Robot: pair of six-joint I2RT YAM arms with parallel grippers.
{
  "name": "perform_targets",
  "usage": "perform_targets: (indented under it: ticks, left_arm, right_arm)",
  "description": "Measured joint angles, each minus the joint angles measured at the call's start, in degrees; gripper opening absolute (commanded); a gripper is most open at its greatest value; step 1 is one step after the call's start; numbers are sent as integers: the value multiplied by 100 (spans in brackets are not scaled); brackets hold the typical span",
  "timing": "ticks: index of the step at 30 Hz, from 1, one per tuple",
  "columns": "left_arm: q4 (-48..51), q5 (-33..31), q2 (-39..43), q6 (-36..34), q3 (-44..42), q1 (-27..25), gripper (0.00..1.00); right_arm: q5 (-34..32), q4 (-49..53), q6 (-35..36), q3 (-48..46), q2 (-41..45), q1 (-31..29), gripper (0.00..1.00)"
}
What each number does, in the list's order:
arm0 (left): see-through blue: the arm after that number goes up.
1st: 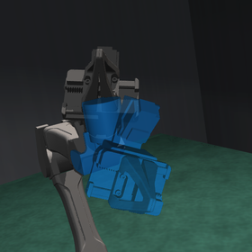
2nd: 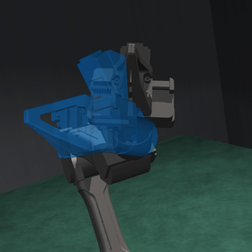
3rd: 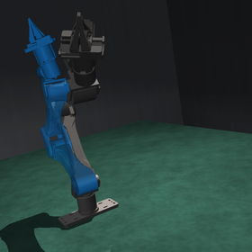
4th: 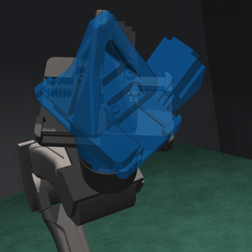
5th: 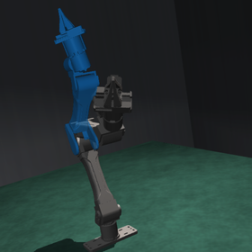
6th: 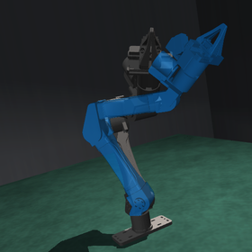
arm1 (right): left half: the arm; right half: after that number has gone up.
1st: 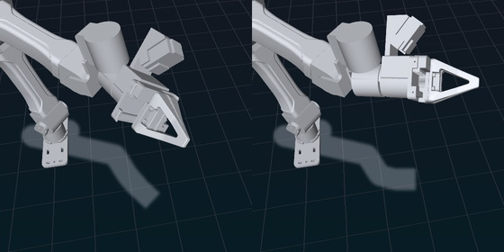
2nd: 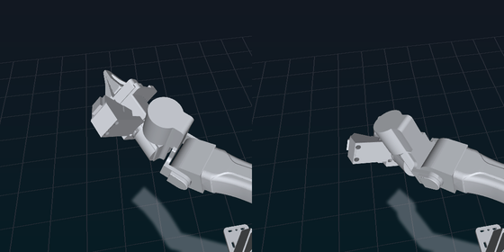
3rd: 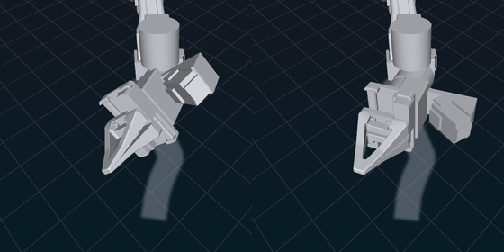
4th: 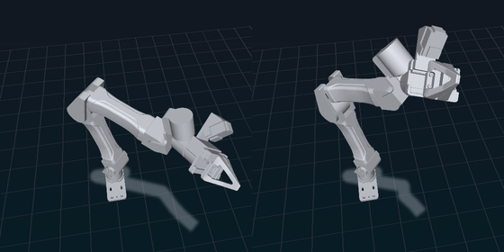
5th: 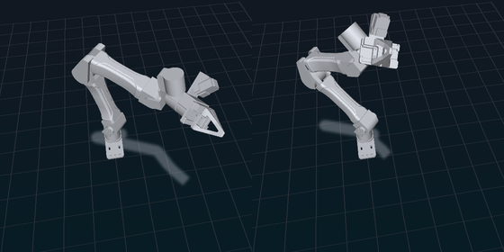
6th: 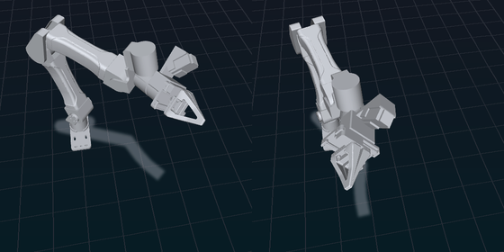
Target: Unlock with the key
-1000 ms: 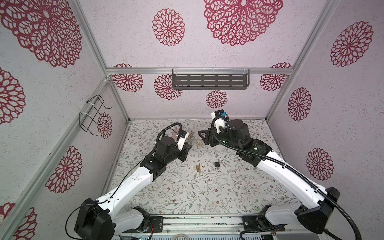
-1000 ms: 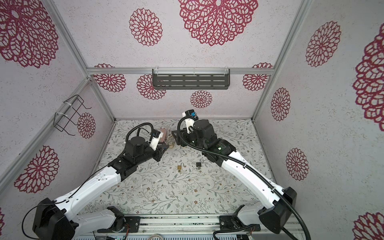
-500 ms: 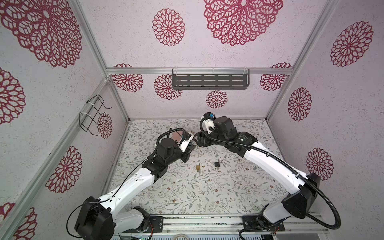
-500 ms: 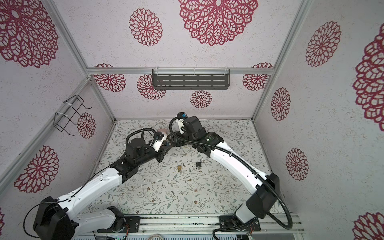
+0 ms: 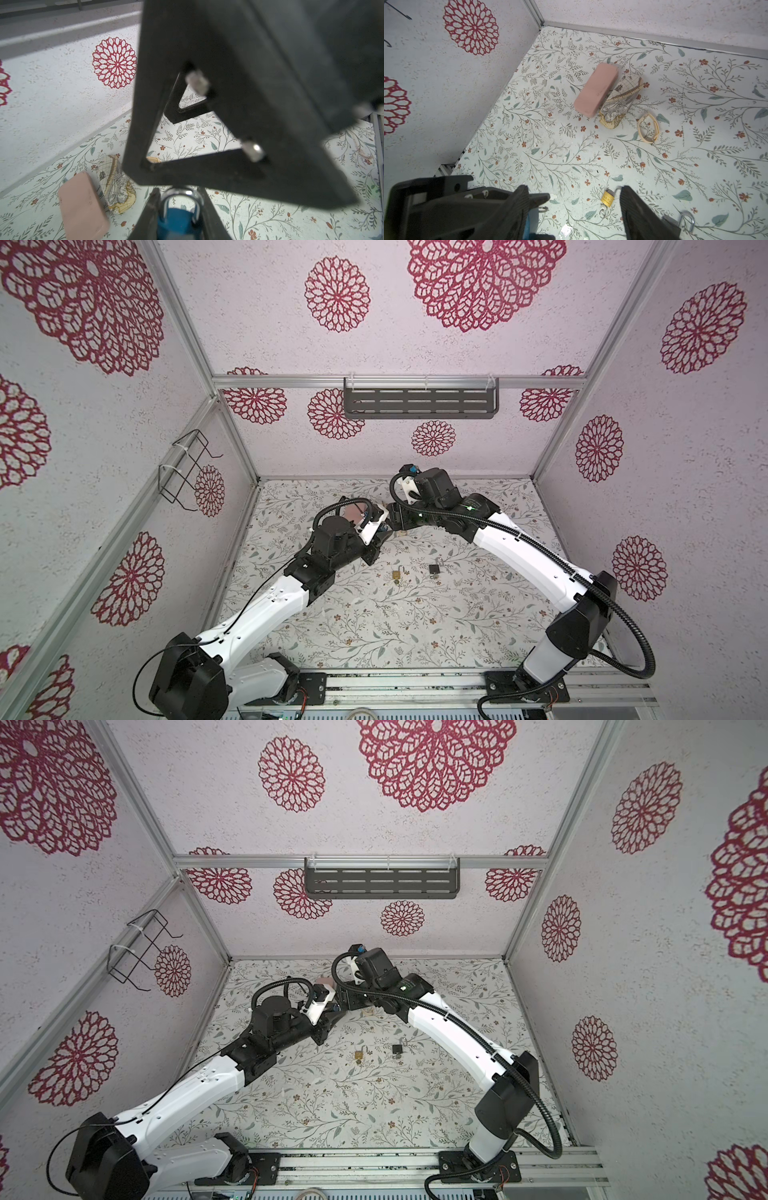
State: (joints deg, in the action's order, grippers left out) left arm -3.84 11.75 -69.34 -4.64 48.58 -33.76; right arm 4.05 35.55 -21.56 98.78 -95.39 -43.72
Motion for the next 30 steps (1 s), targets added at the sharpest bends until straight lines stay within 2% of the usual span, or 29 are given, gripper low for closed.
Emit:
perform_targets:
  ticks: [6, 18, 30]
  left_arm:
    - [31, 9, 17, -31, 0, 0, 0]
    - [52, 68, 44, -28, 0, 0, 0]
    - [101, 109, 44, -28, 0, 0, 0]
  right_arm:
    - [-199, 247, 166, 70, 2, 4, 71]
    - [181, -87, 260, -297, 673, -79, 73]
    - [107, 37, 308, -339, 321, -129, 73]
